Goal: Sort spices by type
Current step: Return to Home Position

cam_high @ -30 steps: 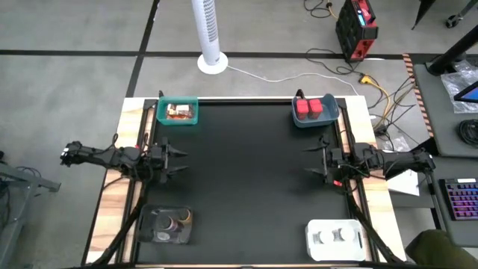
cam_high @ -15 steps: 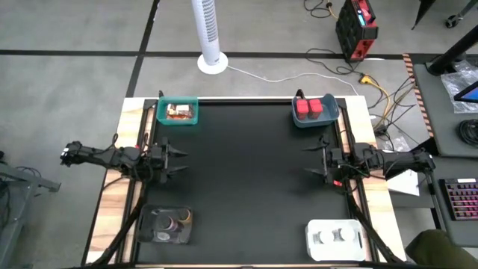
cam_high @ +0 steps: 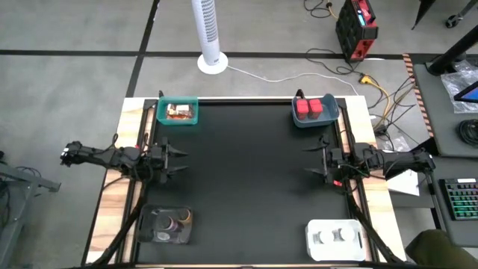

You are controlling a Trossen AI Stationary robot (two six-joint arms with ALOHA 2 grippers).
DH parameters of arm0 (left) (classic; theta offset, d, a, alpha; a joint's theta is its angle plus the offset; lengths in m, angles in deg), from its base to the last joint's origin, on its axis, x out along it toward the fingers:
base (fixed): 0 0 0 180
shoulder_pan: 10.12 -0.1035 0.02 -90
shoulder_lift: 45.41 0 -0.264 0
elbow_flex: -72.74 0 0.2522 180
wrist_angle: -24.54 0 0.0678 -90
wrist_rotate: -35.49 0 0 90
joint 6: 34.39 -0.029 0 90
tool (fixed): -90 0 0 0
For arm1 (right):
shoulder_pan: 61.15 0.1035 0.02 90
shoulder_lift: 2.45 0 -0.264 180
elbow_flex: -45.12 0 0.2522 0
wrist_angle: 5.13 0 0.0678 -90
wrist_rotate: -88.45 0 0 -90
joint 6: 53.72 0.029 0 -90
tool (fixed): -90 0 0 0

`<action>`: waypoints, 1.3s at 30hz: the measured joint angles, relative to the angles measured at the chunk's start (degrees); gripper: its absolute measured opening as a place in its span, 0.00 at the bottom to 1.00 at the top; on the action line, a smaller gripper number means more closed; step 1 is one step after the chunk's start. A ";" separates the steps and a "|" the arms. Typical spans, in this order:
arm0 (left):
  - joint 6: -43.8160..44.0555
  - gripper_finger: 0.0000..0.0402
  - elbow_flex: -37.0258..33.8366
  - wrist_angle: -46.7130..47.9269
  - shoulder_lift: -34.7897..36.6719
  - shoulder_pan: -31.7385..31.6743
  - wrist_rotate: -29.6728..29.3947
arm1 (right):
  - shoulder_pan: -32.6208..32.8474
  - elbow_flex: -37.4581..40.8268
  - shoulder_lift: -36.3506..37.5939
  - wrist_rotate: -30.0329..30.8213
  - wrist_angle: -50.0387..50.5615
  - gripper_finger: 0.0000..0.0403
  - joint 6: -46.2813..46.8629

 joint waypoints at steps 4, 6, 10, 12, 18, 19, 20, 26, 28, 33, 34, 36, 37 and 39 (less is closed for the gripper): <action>0.00 0.58 0.00 0.02 0.02 0.01 0.02 | 0.02 0.00 0.00 0.00 0.00 0.82 0.00; 0.01 0.58 0.00 0.01 0.02 0.01 0.01 | 0.00 0.00 0.00 0.00 0.00 0.83 -0.01; 0.00 0.58 0.00 0.02 0.02 0.00 0.02 | 0.01 0.00 0.00 0.00 0.00 0.85 0.00; 0.00 0.58 0.00 0.02 0.02 0.02 0.00 | 0.02 0.00 0.02 0.00 0.00 0.86 -0.02; 0.00 0.58 0.00 0.00 0.02 0.00 0.00 | 0.00 0.00 0.00 0.00 0.00 0.87 -0.01; 0.00 0.58 0.00 0.02 0.02 0.02 0.00 | 0.02 0.00 0.00 0.00 0.00 0.87 0.00; 0.02 0.58 0.00 0.00 0.02 0.02 0.00 | 0.00 0.00 0.00 0.00 0.00 0.88 -0.02; 0.00 0.58 0.00 0.02 0.02 0.01 0.01 | 0.02 0.00 0.00 0.00 0.00 0.88 0.00; 0.00 0.58 0.00 0.01 0.02 0.02 0.01 | 0.00 0.00 0.00 0.00 0.00 0.87 -0.02; 0.00 0.58 0.00 0.00 0.01 0.01 0.00 | 0.01 0.00 0.00 0.00 0.00 0.88 -0.01; 0.00 0.58 0.00 0.01 0.02 0.02 0.00 | 0.00 0.00 0.00 0.00 0.00 0.88 -0.01; 0.00 0.58 0.00 0.01 0.02 0.02 0.01 | 0.02 0.00 0.00 0.00 0.00 0.88 -0.01; 0.00 0.58 0.00 0.00 0.01 0.02 0.00 | 0.01 0.01 0.01 0.00 0.00 0.88 -0.02; 0.01 0.58 0.00 0.01 0.01 0.02 0.01 | 0.00 0.00 0.00 0.00 0.00 0.88 -0.02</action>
